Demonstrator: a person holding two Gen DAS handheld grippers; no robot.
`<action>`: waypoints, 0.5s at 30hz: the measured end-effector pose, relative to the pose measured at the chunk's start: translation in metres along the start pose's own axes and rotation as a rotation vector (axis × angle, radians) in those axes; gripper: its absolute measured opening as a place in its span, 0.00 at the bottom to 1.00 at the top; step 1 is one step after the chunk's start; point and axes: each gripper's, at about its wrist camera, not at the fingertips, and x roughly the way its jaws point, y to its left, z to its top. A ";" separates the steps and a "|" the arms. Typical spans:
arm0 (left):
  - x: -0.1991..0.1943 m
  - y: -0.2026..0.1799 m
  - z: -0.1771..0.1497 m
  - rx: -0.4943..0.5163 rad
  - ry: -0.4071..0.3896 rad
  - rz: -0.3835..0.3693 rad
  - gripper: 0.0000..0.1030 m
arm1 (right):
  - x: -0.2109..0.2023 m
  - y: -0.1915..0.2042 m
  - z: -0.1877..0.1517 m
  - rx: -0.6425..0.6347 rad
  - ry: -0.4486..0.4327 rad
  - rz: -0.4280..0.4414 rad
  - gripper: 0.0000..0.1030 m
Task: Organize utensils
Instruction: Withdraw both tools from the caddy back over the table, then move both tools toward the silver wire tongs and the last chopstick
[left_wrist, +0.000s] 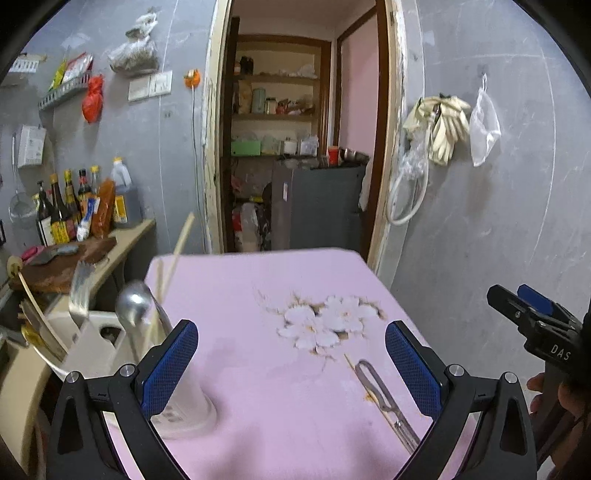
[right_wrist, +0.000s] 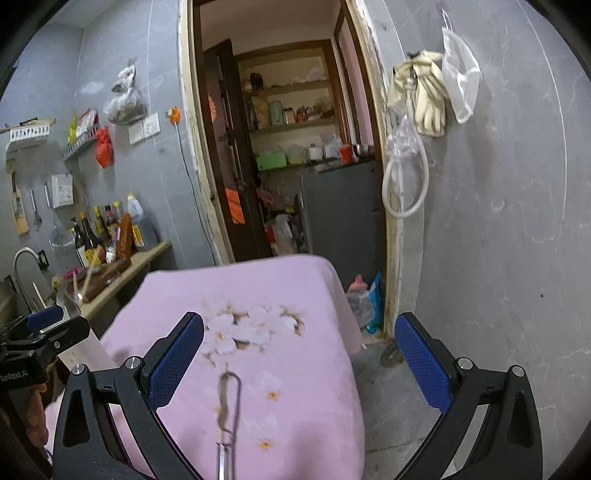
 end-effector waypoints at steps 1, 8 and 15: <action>0.004 -0.002 -0.005 -0.005 0.015 -0.001 0.99 | 0.004 -0.003 -0.005 0.003 0.014 0.000 0.99; 0.034 -0.008 -0.035 -0.014 0.102 0.014 0.99 | 0.028 -0.008 -0.038 0.004 0.096 0.016 0.99; 0.062 -0.001 -0.060 -0.058 0.212 0.006 0.99 | 0.057 0.002 -0.065 -0.047 0.197 0.046 0.99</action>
